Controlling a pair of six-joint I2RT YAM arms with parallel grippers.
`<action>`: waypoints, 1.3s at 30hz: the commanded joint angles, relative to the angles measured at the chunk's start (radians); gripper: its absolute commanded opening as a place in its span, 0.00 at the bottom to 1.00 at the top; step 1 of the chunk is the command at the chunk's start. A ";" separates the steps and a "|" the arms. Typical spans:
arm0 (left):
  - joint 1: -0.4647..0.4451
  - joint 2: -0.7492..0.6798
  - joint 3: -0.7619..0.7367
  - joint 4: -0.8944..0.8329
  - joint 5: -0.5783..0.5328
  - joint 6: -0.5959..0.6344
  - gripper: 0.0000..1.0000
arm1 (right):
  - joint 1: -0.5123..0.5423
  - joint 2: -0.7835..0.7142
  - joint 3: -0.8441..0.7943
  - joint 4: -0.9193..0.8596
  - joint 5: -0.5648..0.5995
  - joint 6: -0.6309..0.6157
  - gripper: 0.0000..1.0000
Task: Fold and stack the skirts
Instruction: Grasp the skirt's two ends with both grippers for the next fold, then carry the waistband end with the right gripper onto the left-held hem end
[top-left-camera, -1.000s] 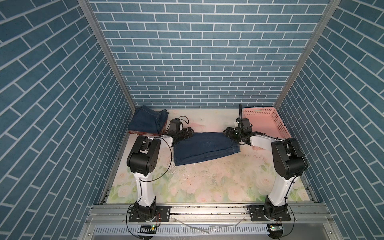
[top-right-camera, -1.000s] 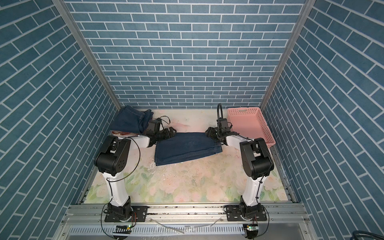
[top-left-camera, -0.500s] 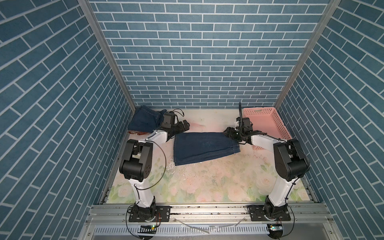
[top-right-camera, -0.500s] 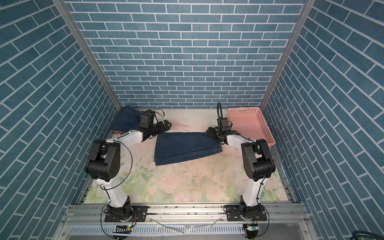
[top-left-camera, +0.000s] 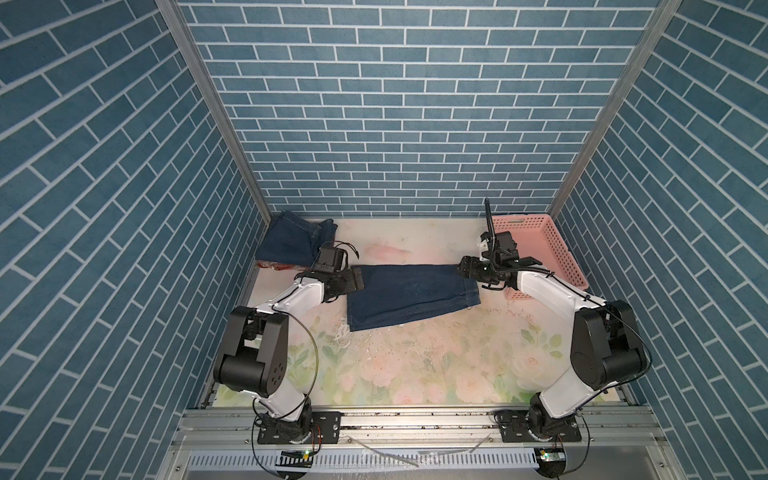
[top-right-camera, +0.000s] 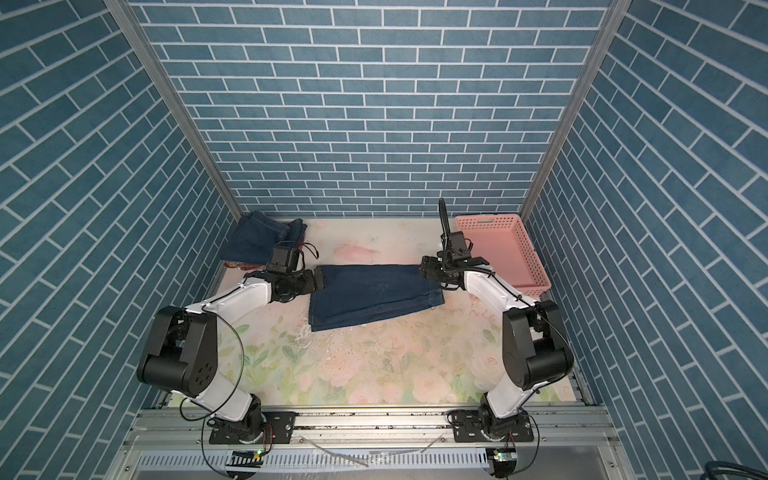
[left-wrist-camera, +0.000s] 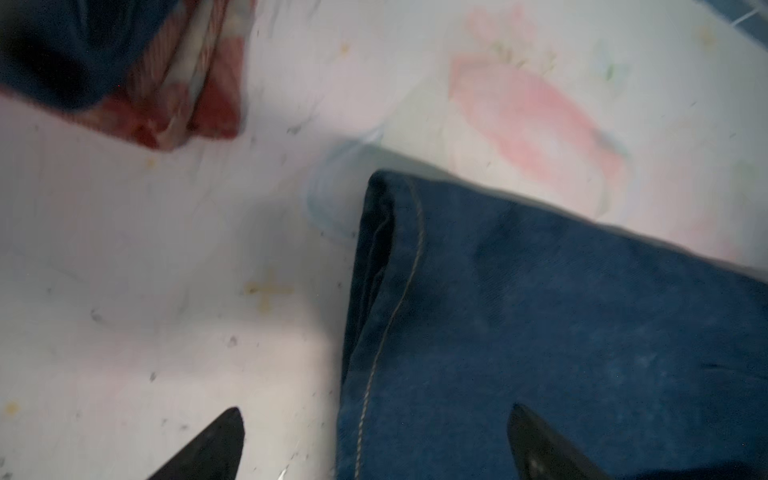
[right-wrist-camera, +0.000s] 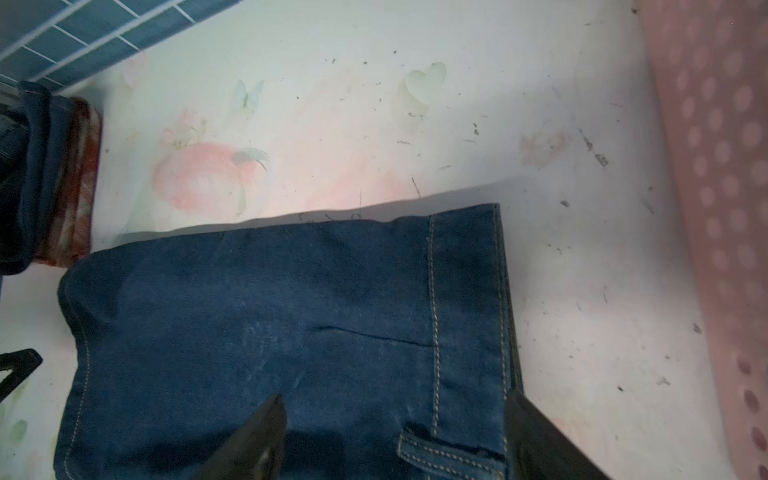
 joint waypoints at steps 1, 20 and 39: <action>0.006 -0.035 -0.032 -0.020 -0.014 0.025 1.00 | -0.007 -0.016 -0.048 -0.075 0.052 -0.046 0.82; -0.022 0.075 -0.033 0.016 0.008 0.038 0.99 | -0.095 0.108 -0.119 0.051 -0.080 0.014 0.78; -0.090 0.212 0.067 -0.068 -0.048 0.055 0.65 | -0.103 0.202 -0.166 0.114 -0.137 0.026 0.58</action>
